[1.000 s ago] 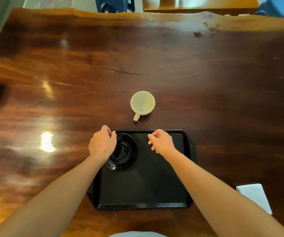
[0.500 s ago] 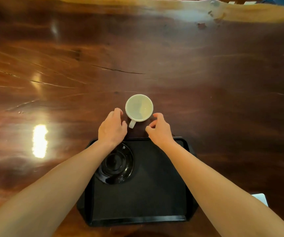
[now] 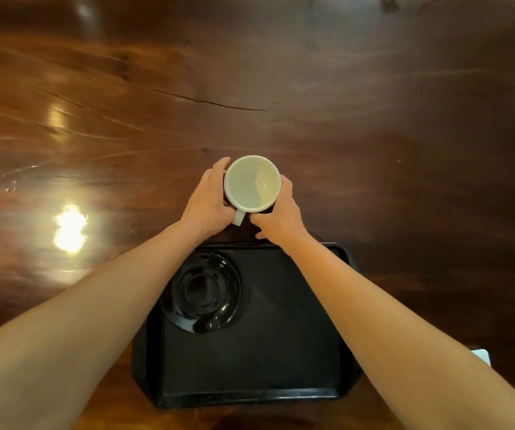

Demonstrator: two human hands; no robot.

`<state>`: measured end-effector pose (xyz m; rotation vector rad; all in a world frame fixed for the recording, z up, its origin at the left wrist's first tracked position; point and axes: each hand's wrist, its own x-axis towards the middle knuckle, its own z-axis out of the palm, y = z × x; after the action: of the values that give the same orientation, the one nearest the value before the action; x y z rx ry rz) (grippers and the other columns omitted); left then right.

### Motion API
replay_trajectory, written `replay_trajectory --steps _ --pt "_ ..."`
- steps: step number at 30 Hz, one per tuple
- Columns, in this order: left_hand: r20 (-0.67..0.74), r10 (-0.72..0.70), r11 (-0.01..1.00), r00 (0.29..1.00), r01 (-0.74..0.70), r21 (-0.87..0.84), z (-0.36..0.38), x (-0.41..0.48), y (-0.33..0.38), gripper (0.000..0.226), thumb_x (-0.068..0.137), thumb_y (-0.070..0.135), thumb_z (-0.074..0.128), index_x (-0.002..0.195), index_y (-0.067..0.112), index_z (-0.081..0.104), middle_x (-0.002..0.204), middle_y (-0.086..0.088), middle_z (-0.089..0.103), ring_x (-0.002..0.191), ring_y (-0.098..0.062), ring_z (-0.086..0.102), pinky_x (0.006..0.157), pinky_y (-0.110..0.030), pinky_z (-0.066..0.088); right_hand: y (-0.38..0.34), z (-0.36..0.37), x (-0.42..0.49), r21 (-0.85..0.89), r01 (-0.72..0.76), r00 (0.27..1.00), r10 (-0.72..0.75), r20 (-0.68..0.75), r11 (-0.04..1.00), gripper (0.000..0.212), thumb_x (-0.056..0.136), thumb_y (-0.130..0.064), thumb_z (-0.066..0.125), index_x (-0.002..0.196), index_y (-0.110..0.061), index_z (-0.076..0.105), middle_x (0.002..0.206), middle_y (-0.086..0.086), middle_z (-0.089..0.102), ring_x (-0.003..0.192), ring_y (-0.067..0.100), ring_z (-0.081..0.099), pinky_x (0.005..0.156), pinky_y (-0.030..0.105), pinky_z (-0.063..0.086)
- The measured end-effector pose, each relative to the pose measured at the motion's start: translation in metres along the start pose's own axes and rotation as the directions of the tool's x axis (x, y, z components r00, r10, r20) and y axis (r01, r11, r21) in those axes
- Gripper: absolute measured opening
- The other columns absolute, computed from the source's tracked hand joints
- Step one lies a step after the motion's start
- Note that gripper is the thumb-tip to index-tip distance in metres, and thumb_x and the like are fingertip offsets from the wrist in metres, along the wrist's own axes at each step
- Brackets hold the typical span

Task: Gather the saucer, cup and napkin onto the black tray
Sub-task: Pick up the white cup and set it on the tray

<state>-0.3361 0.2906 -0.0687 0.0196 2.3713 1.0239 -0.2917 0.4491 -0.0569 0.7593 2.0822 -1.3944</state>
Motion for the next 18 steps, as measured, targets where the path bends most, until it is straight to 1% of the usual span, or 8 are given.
replay_trajectory --steps 4,6,8,10,11,12,15,18 --pt "0.014 0.098 0.995 0.995 -0.098 -0.038 0.002 0.000 0.003 0.094 0.070 0.019 0.084 0.149 0.029 0.033 0.142 0.002 0.048 0.130 -0.019 0.046 0.102 -0.046 0.049 -0.001 -0.003 0.002 0.034 -0.002 1.000 0.001 0.010 0.999 0.091 0.079 -0.003 0.073 0.146 -0.036 0.020 0.133 0.001 0.044 0.116 0.029 0.052 0.059 0.043 0.065" --pt "0.011 0.104 0.992 0.995 -0.103 -0.067 0.005 -0.002 0.006 0.090 0.072 0.018 0.086 0.146 0.028 0.035 0.139 0.006 0.049 0.125 -0.016 0.048 0.101 -0.043 0.049 -0.002 -0.003 0.001 0.054 0.014 1.000 -0.014 0.003 0.998 0.092 0.077 -0.006 0.077 0.144 -0.036 0.022 0.132 0.000 0.043 0.117 0.027 0.052 0.060 0.042 0.065" --pt "0.010 0.080 0.993 0.997 -0.079 -0.093 0.006 -0.005 0.009 0.091 0.073 0.020 0.087 0.145 0.027 0.033 0.133 0.008 0.050 0.119 -0.014 0.051 0.097 -0.039 0.049 -0.003 -0.001 -0.002 0.047 0.071 0.997 -0.069 -0.045 0.996 0.093 0.071 -0.012 0.084 0.141 -0.035 0.027 0.131 -0.002 0.042 0.117 0.024 0.051 0.062 0.043 0.065" --pt "0.016 0.062 0.992 0.998 -0.060 -0.109 0.007 -0.010 0.013 0.097 0.071 0.025 0.091 0.146 0.025 0.030 0.127 0.011 0.048 0.115 -0.015 0.052 0.091 -0.035 0.048 -0.003 0.001 -0.004 0.010 0.132 0.986 -0.130 -0.106 0.991 0.092 0.066 -0.015 0.087 0.139 -0.031 0.032 0.127 -0.006 0.040 0.119 0.019 0.048 0.078 0.047 0.063" --pt "0.022 0.054 0.992 0.998 -0.051 -0.118 0.008 -0.014 0.014 0.100 0.069 0.027 0.092 0.146 0.024 0.029 0.126 0.010 0.048 0.113 -0.015 0.052 0.089 -0.033 0.046 -0.004 0.000 -0.005 -0.005 0.149 0.982 -0.149 -0.114 0.989 0.091 0.066 -0.016 0.087 0.138 -0.030 0.034 0.127 -0.007 0.041 0.118 0.017 0.047 0.086 0.047 0.060" --pt "0.026 0.043 0.991 0.999 -0.039 -0.129 0.008 -0.017 0.016 0.102 0.067 0.028 0.093 0.146 0.023 0.029 0.126 0.009 0.049 0.112 -0.014 0.051 0.088 -0.032 0.044 -0.004 -0.002 -0.006 -0.016 0.157 0.982 -0.158 -0.106 0.987 0.089 0.067 -0.016 0.087 0.138 -0.029 0.035 0.128 -0.006 0.044 0.118 0.017 0.048 0.091 0.046 0.057" --pt "0.005 0.023 0.990 1.000 -0.022 -0.136 0.009 -0.035 0.017 0.100 0.068 0.027 0.093 0.145 0.023 0.029 0.128 0.005 0.052 0.112 -0.016 0.053 0.086 -0.032 0.044 -0.003 -0.008 -0.020 -0.041 0.179 0.983 -0.180 -0.042 0.983 0.087 0.072 -0.015 0.084 0.141 -0.027 0.032 0.126 -0.007 0.049 0.114 0.016 0.052 0.089 0.037 0.052" --pt "-0.014 -0.003 0.991 1.000 0.002 -0.131 0.013 -0.042 0.017 0.092 0.072 0.021 0.089 0.143 0.023 0.031 0.127 0.003 0.055 0.112 -0.019 0.055 0.084 -0.032 0.044 -0.001 -0.011 -0.028 -0.035 0.173 0.985 -0.173 -0.009 0.984 0.088 0.076 -0.016 0.082 0.145 -0.027 0.029 0.121 -0.010 0.048 0.110 0.013 0.050 0.087 0.033 0.046"
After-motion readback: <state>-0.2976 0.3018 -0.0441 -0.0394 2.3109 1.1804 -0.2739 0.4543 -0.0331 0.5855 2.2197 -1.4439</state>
